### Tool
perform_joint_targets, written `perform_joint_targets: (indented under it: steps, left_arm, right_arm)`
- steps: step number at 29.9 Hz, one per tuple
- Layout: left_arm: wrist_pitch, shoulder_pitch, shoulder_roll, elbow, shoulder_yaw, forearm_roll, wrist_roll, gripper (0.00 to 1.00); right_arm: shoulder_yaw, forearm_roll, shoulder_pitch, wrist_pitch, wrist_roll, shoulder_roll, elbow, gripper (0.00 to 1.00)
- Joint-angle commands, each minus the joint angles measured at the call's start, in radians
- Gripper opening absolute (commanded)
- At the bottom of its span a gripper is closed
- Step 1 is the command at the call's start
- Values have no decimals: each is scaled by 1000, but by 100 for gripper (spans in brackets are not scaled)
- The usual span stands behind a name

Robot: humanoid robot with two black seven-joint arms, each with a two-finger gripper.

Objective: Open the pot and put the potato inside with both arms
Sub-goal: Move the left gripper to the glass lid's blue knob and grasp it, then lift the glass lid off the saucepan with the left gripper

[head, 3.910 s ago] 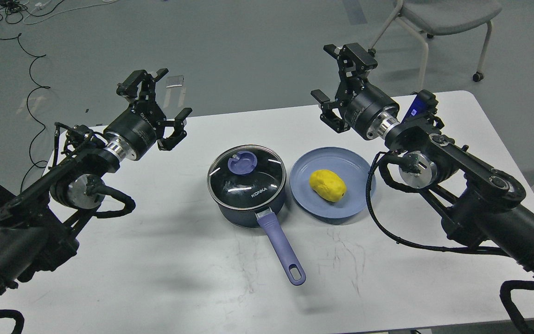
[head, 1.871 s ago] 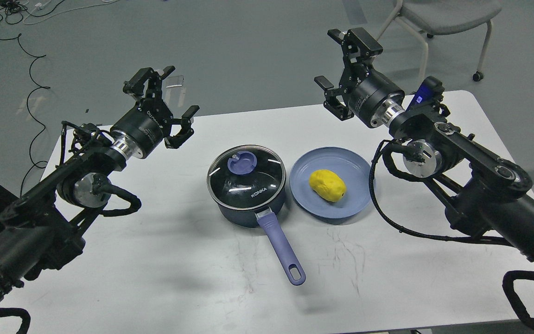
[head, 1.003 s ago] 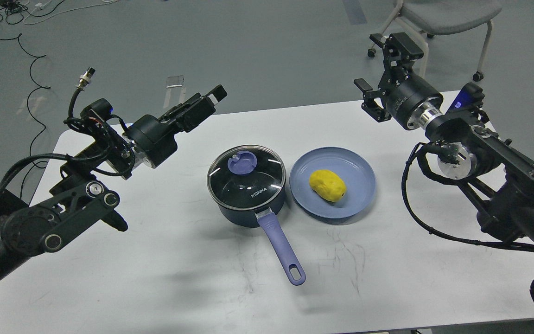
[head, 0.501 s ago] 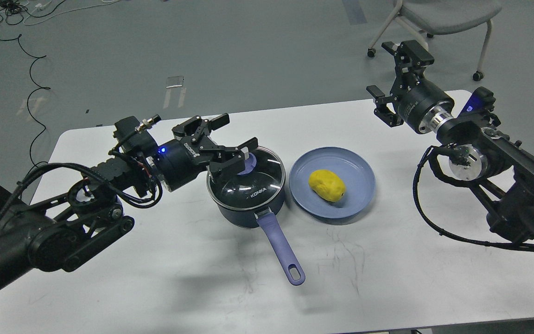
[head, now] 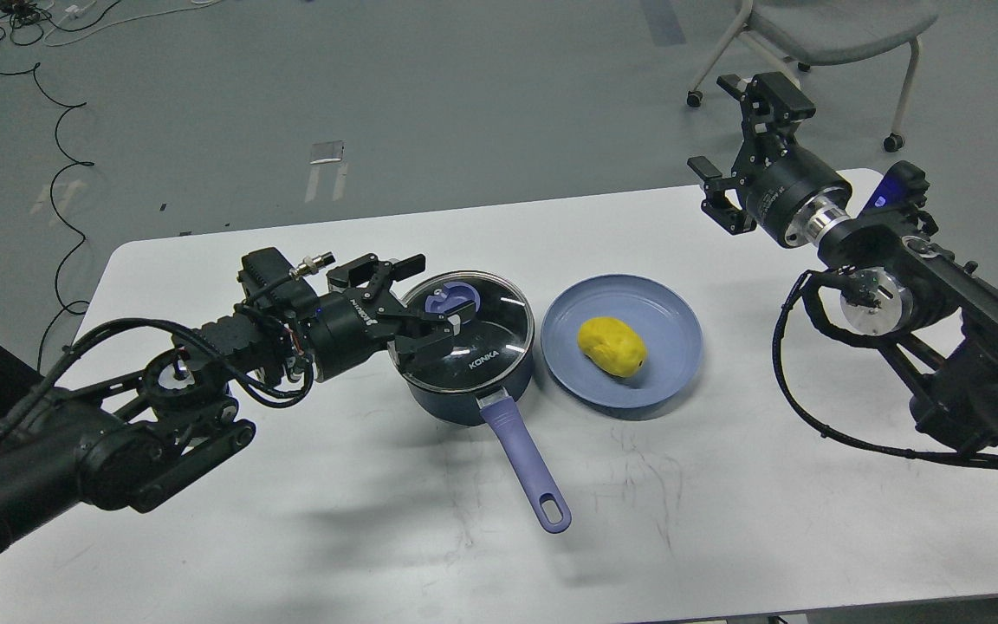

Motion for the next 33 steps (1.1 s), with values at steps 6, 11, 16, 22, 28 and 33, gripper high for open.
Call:
perform_joint_targets:
  steps: [6,11,16,22,28,33]
  left_arm:
    - [0,11,0,2,3,15,0,96]
    - [0,17,0,2,3,51,0,96]
    - [0,17,0,2,3,60,0,96]
    - [0,15,-34,54,3,60,0,96]
    - [0,21,-57,65,3,58,-1,96]
    - [0,12,-57,65,26,58,-1,96]
  right_arm:
    - [1,0,0,0,0,0,-2,100]
    - [1,0,-1,0,0,0,-2,100]
    - [1,-2,-6,0,0,0,-2,100]
    - [1,0,-6,0,0,0,-2,100]
    - [1,-2,-8,0,0,-5,-3,100]
    - [1,-2,-9,0,0,-5,-5,100]
